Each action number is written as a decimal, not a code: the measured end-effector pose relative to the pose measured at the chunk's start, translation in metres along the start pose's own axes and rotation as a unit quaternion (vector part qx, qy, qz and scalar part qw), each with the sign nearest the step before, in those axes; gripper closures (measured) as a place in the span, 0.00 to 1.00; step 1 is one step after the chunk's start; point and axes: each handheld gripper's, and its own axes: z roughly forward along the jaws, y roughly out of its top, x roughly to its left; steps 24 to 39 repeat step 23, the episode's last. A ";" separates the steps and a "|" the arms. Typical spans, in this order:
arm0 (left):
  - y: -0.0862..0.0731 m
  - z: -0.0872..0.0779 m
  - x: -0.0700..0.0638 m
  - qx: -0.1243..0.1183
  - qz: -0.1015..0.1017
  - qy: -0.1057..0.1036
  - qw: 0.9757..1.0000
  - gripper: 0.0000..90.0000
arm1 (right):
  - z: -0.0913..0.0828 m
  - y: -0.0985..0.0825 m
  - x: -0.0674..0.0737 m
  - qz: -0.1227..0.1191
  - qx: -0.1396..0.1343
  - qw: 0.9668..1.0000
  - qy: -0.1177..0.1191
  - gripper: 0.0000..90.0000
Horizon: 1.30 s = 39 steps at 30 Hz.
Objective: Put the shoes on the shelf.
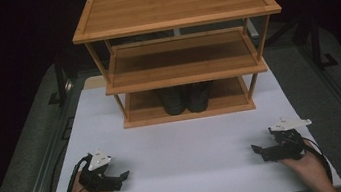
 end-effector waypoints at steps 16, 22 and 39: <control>-0.018 0.001 0.011 -0.012 -0.032 0.001 0.999 0.02 | -0.005 -0.015 -0.013 0.013 0.022 0.999 -0.022 0.09; -0.018 0.001 0.012 -0.010 -0.035 -0.001 0.999 0.02 | -0.005 -0.015 -0.014 0.014 0.021 0.999 -0.021 0.09; -0.018 0.001 0.012 -0.010 -0.034 -0.001 0.999 0.02 | -0.005 -0.015 -0.014 0.014 0.021 0.999 -0.021 0.09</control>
